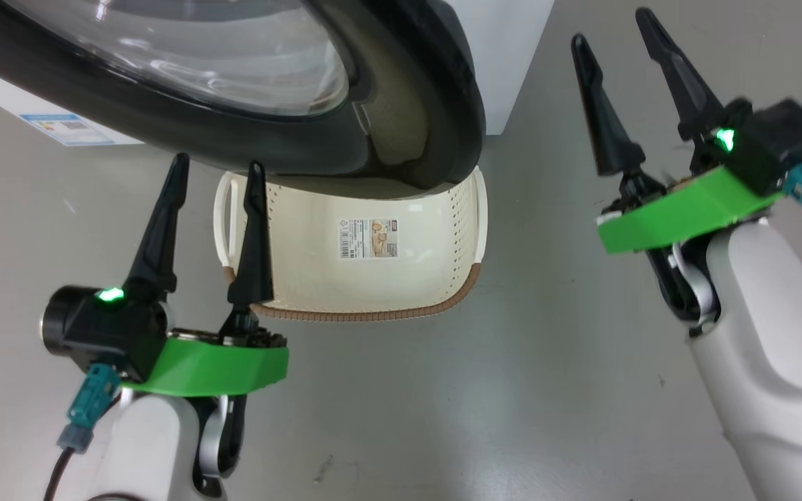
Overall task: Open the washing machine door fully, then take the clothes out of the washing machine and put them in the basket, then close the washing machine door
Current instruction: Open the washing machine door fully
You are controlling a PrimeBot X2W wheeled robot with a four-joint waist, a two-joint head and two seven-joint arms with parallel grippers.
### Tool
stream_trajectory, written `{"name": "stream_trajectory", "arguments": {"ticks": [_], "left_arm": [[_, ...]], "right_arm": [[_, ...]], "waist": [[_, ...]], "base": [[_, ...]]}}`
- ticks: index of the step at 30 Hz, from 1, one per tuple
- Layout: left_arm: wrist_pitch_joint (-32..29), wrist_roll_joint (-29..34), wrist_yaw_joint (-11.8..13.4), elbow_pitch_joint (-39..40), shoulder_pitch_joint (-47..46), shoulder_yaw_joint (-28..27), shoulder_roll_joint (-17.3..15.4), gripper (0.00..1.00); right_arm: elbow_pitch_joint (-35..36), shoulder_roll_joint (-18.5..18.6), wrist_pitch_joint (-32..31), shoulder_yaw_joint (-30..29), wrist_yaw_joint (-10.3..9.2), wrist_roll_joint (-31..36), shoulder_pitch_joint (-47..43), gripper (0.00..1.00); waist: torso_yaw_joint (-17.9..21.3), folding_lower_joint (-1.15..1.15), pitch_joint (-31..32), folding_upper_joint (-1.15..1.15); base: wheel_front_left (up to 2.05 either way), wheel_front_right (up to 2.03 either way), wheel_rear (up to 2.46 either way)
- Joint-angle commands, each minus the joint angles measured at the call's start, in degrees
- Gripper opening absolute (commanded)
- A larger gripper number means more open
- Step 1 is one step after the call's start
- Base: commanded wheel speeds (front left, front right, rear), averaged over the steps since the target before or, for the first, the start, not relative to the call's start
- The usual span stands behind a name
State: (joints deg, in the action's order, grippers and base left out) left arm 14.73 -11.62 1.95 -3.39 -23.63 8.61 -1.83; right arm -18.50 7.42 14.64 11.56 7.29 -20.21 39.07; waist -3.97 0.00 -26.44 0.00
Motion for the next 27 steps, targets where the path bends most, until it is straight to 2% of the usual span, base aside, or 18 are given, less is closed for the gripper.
{"name": "stream_trajectory", "arguments": {"ticks": [1, 6, 12, 27], "left_arm": [[0.3, 0.4, -0.1, 1.9, 0.1, -1.9, -1.0, 1.00], [0.3, 0.7, -0.1, 2.9, 0.3, -2.0, -1.0, 1.00], [0.3, 1.1, 0.1, 3.8, 0.8, -1.9, -1.0, 1.00], [0.3, 1.5, 0.6, 4.9, 2.1, -1.3, -1.0, 1.00]], "right_arm": [[3.1, -1.2, 0.3, -0.1, 0.20, 2.0, -2.2, 1.00], [9.6, -3.0, 0.3, -3.4, 0.20, 7.6, -7.8, 1.00], [13.9, -4.3, 0.4, -6.9, 0.20, 8.5, -13.3, 1.00], [16.0, -4.5, 0.4, -4.3, 0.20, 9.2, -20.5, 1.00]], "waist": [[0.0, 0.00, 0.0, 0.00], [-0.4, 0.00, 0.0, 0.00], [-0.4, 0.00, 0.4, 0.00], [-0.2, 0.00, 0.6, 0.00]], "base": [[0.00, 0.00, 0.00], [0.00, 0.00, 0.00], [0.00, 0.00, 0.00], [0.00, 0.00, 0.00]]}}
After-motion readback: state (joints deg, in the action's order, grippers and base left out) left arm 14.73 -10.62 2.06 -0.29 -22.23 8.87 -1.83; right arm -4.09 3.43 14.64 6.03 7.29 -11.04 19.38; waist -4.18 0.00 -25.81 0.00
